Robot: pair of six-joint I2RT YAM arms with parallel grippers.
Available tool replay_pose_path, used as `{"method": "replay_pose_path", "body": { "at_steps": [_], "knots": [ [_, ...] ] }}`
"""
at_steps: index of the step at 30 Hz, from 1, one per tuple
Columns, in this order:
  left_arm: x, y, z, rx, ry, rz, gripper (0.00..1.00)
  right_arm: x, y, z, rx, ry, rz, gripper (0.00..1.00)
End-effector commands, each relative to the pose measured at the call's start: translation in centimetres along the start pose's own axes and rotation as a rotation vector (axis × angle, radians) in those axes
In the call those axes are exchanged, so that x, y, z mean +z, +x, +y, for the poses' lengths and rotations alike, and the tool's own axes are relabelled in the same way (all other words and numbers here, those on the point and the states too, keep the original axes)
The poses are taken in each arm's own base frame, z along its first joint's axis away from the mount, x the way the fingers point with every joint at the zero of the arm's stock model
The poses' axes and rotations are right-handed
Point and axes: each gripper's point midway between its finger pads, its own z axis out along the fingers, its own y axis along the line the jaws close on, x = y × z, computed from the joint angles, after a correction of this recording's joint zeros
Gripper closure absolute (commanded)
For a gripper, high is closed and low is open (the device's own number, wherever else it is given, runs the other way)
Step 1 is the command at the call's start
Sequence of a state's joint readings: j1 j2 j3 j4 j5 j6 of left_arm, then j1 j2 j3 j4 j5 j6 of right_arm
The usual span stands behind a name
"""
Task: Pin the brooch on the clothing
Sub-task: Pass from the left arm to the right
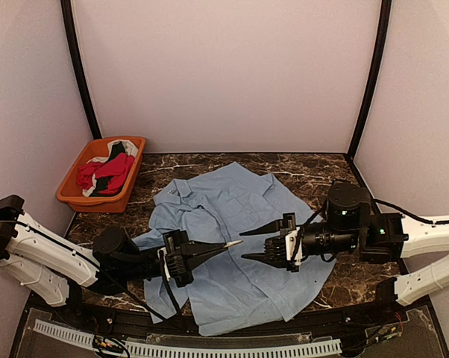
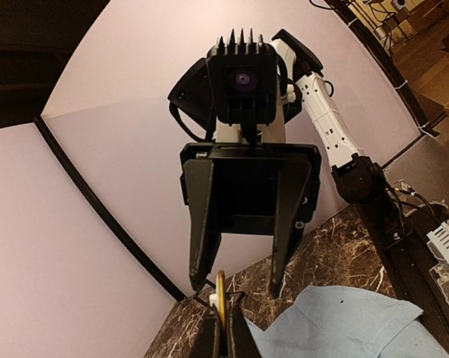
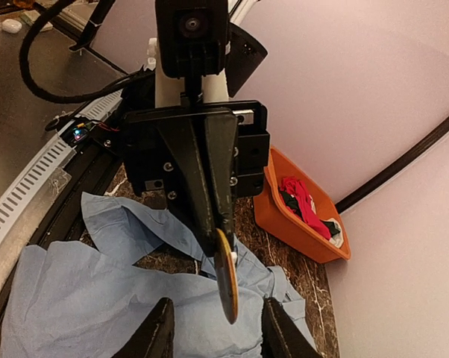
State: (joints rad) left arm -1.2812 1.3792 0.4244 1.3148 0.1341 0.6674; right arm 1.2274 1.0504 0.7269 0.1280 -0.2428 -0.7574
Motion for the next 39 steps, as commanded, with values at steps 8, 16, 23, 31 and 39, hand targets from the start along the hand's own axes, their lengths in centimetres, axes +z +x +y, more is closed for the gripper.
{"method": "replay_pose_path", "body": {
  "at_steps": [8,16,23,31,39],
  "knots": [
    [-0.2,-1.7,-0.2,0.011,0.017,-0.084,0.99,0.9,-0.3,-0.4,0.009,-0.005,-0.028,0.69],
    [-0.2,-2.0,-0.4,0.015,0.024,-0.103,0.99,0.9,-1.0,-0.5,0.037,-0.025,-0.069,0.72],
    [-0.1,-2.1,-0.4,0.018,0.029,-0.104,0.99,1.1,-1.0,-1.0,0.038,-0.009,-0.07,0.84],
    [0.0,-2.2,-0.3,0.028,0.031,-0.101,0.99,1.2,-0.9,-1.0,0.04,-0.014,-0.067,0.9],
    [-0.2,-1.4,0.5,0.001,-0.024,-0.066,0.73,1.1,-0.7,-1.5,0.055,-0.005,-0.05,1.0]
  ]
}}
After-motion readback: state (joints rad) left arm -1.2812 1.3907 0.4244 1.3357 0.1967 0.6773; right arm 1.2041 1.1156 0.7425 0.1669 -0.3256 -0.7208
